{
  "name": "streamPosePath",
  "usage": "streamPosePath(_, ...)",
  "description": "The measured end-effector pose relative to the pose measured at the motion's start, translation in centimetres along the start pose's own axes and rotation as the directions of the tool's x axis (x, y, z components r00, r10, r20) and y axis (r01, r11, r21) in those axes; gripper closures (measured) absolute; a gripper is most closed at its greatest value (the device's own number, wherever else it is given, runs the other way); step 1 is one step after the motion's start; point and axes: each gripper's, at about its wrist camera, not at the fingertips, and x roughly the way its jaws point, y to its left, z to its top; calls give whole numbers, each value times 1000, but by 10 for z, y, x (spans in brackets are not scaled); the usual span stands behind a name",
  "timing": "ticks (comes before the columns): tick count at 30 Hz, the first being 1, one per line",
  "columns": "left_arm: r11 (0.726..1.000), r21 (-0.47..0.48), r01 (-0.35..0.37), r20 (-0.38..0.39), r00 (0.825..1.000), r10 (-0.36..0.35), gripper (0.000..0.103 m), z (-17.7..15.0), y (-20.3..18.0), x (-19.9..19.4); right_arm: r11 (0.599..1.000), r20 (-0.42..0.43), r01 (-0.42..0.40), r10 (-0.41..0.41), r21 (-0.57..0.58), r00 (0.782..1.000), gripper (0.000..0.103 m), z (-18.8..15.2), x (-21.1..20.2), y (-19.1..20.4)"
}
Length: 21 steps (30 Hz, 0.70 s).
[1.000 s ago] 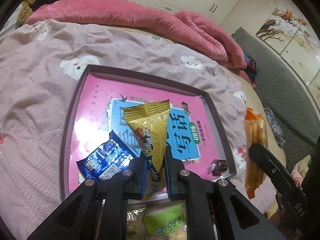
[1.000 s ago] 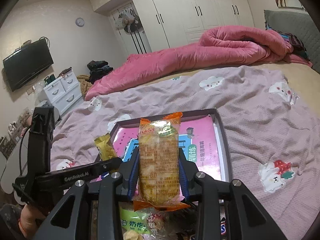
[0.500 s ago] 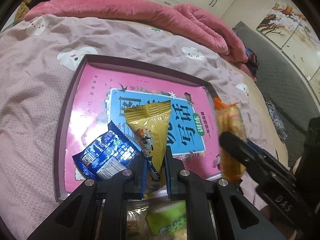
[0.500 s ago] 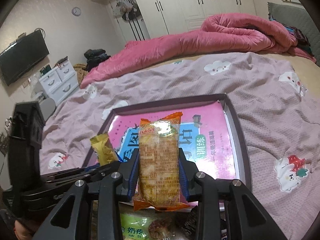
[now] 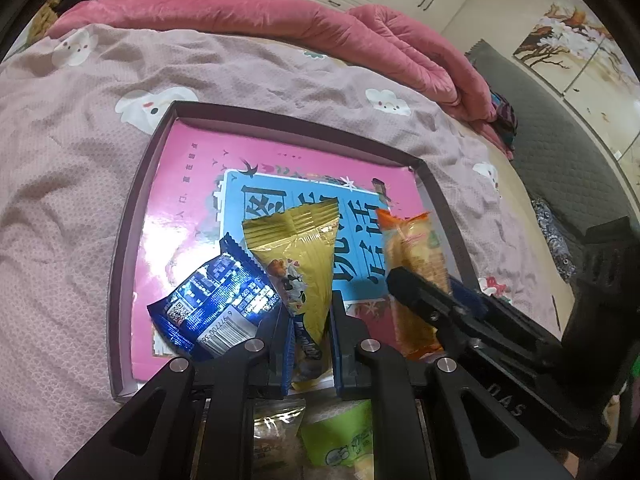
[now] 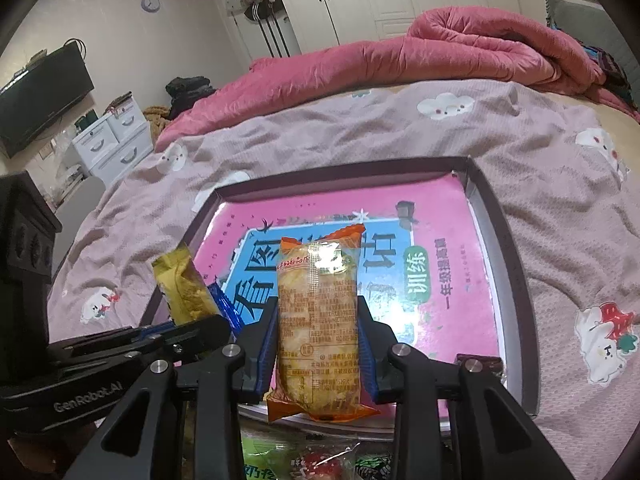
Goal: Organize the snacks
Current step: 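Lower the wafer bar and cracker packet into the tray and open both tools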
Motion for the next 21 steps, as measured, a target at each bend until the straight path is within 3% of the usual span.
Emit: streamPosePath(21,1000,1,-5,-5,1000,5,88,-1,0,1,998,-52,52,-54,-37,997,68,-11,13,2)
